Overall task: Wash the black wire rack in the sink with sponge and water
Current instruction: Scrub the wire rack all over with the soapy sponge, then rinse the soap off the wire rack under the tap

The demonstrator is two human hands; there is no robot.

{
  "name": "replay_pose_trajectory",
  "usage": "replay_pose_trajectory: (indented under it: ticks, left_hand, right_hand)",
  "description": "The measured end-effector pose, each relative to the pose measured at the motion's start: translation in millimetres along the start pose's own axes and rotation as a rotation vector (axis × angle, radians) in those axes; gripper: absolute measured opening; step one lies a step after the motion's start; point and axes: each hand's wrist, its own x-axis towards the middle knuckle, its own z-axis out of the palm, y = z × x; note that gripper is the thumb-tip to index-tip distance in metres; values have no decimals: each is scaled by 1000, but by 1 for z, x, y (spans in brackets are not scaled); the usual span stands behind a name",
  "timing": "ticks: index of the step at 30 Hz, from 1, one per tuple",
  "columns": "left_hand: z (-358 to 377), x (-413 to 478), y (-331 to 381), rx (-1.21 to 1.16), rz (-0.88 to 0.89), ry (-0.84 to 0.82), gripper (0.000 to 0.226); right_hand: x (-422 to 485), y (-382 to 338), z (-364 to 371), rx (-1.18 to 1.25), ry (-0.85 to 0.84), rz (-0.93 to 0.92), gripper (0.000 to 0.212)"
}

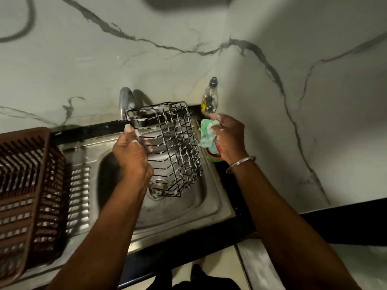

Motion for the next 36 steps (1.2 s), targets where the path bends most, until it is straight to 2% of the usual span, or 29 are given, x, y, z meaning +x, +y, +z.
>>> replay_pose_trajectory:
  ticks: [2,6,11,13,16,19,22,26,31,34,36]
  left_hand:
    - [11,-2,-6,28,12,-5,23]
    - [29,-10,-16,108,26,-43,18]
    - [36,-10,-32,159,30,-72,23]
    - [35,-8,-37,180,23,-69,24]
    - [32,-4,-41,186,-1,-66,23]
    - [29,0,-41,210,5,-49,25]
    - [26,7,-44,215,-5,-42,26]
    - [19,16,-42,198,-25,-37,27]
    - [2,37,-32,184,-6,9,28]
    - [-13,47,-30,237,5,23,31]
    - [-25,52,-31,286,10,20,31]
  right_hand:
    - [16,16,-5,-238,82,-113,38]
    - [39,47,-17,-617,113,-238,35]
    - [52,99,-23,-1014,-34,-329,32]
    - [55,119,-24,-1110,-116,-284,26]
    - [52,121,-24,-1013,-95,-140,26]
    - [51,111,-17,-866,-25,-160,15]
    - [40,80,4,-539,52,-52,21]
    - [34,47,47,-39,-74,163,17]
    - [24,31,87,-21,-66,78,23]
    - [15,21,114,51,-145,54,9]
    - [10,15,134,62,-157,72,7]
